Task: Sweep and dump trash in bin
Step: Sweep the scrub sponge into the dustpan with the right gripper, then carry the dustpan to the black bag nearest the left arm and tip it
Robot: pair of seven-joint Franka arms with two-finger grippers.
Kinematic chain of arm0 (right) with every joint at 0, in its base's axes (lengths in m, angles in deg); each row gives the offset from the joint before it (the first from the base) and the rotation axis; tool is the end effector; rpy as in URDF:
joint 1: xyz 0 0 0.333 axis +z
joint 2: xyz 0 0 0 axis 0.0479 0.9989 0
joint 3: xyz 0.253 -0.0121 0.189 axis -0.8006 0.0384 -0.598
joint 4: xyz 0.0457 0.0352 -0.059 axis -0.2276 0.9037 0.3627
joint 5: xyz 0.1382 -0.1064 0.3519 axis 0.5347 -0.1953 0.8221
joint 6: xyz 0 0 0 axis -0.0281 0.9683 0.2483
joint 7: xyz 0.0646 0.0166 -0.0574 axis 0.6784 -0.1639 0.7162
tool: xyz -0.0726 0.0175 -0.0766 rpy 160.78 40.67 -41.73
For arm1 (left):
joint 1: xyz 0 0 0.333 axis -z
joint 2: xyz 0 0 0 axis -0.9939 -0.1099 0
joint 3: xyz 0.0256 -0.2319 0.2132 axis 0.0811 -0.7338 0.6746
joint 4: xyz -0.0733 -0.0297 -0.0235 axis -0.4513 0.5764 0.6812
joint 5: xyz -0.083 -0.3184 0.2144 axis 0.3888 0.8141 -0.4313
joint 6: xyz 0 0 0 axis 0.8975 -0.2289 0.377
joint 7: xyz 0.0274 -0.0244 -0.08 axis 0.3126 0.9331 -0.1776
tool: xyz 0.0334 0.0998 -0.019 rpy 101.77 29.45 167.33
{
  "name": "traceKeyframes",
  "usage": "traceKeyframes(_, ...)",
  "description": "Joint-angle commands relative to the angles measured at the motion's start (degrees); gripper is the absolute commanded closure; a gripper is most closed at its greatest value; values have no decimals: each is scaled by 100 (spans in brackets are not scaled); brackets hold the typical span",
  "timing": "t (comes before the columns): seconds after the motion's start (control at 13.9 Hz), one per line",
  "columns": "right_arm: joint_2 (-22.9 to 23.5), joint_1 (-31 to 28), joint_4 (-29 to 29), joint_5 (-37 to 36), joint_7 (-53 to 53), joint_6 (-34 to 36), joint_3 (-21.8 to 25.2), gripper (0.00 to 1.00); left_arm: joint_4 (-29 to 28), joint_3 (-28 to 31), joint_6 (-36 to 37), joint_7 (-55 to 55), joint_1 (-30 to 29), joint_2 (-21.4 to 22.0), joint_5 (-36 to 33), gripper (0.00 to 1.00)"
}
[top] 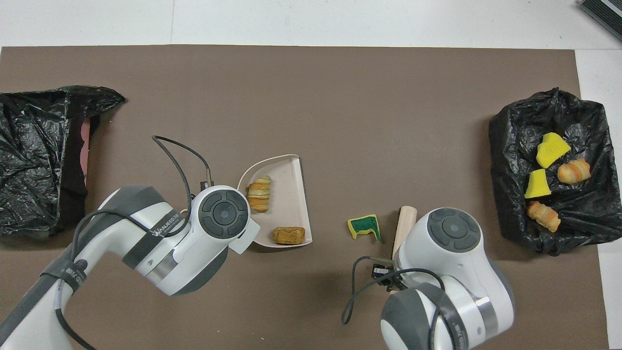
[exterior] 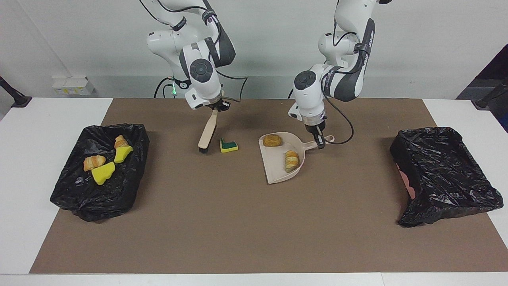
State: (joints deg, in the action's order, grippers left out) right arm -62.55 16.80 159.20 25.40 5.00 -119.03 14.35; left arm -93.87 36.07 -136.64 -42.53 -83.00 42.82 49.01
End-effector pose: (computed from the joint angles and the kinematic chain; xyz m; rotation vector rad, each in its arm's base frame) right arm 0.3805 0.2068 0.3561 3.0071 -0.4316 -0.5585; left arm 0.4596 -0.2609 0.3481 -2.0663 1.9341 0.2449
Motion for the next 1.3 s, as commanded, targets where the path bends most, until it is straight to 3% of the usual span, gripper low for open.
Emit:
traceKeyframes(0.0,109,246,360,-105,-143,-833,-28,100,-279,51,-143,84,28,186,-86,100)
traceKeyframes(0.22,583,650,176,-122,243,-1404,-28,100,-279,51,-169,84,1,186,-68,100)
traceKeyframes(0.5,1392,1142,-842,27,639,-1442,-37,100,-279,51,-169,93,-8,178,-60,100)
traceKeyframes(0.65,1735,1467,-1221,438,840,-1634,-45,100,-279,60,-230,215,-8,169,-60,100)
traceKeyframes(0.86,1772,1679,-1214,1247,1911,-1811,-37,100,-279,60,-284,243,-8,169,-51,100)
traceKeyframes(1.22,1702,1478,-1301,925,2169,-1505,-2,100,-200,200,-292,839,-8,116,-42,100)
